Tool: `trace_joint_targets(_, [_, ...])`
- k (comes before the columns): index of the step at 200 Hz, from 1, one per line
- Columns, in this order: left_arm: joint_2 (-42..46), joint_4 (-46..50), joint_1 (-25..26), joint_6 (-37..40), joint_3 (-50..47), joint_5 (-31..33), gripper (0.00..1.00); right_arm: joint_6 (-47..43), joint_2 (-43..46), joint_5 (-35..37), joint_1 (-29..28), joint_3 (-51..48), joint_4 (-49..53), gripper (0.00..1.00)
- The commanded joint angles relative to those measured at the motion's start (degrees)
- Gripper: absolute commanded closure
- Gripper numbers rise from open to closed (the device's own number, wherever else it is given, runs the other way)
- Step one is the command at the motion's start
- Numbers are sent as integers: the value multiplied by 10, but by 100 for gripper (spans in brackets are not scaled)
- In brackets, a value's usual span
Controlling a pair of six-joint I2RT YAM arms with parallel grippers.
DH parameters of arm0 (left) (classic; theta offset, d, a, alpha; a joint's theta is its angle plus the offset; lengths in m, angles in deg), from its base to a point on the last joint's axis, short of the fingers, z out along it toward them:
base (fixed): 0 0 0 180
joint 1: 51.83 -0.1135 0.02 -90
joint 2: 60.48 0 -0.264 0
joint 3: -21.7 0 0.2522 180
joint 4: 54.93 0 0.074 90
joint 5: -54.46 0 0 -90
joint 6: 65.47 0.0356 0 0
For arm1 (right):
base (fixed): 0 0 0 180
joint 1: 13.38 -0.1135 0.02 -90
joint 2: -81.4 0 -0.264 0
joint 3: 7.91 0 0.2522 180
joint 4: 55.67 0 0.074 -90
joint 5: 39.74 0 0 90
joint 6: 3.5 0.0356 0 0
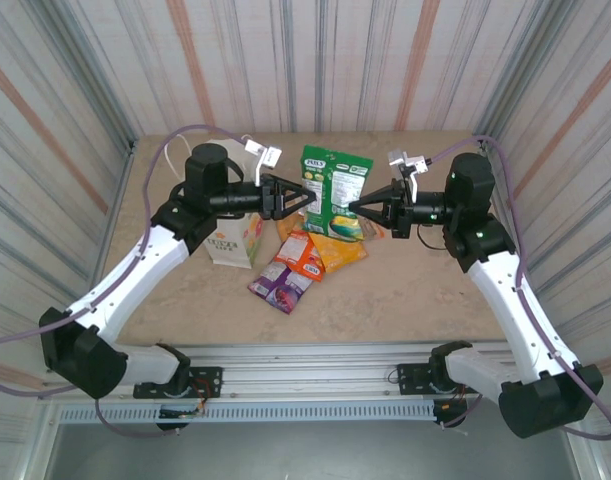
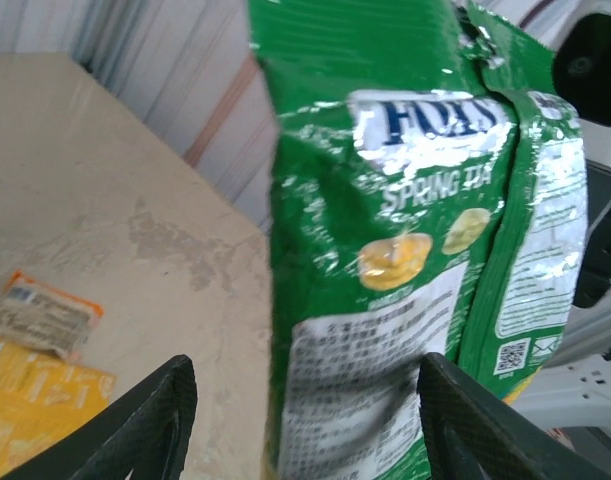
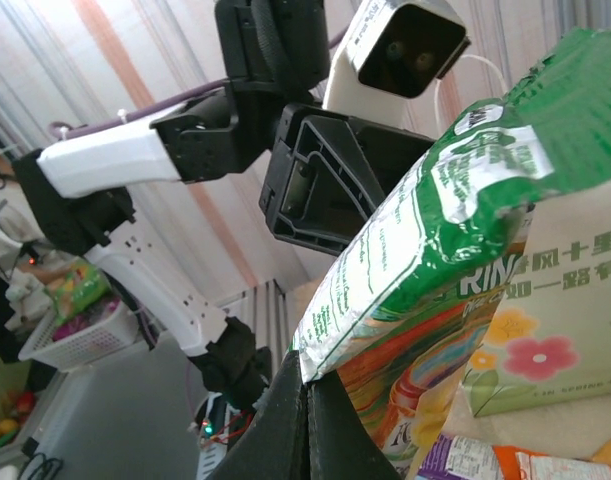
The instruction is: Place the snacks into the paper bag
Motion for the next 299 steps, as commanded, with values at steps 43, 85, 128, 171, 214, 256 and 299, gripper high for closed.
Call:
trace_joint_targets(43, [-18,-121,15,-55,10,-89,50,-52,-13,-6,14,7,-6,100])
trace_joint_targets(85, [5,-110,15,-40,17,-77,64,-76,-24,20,22,-2,10,100])
trace_joint_targets(128, [17,-28,16,7,33,-20,78,-80,-29,25,21,-8,10,100])
trace_joint_targets(171, [28,117,15,88,85,74,92,-71,3,149,21,-31,19,70])
trace_joint_targets(214, [21,254,-2,188,192,165,97,-5,5,258,21,-35,64,57])
trace_joint_targets(256, [17,288,-23,244,263,285,97,13,6,348,-5,-46,93,53])
trace_joint_targets(299, [11,309,-64,266,312,378,99,8,-11,377,-43,-42,118,51])
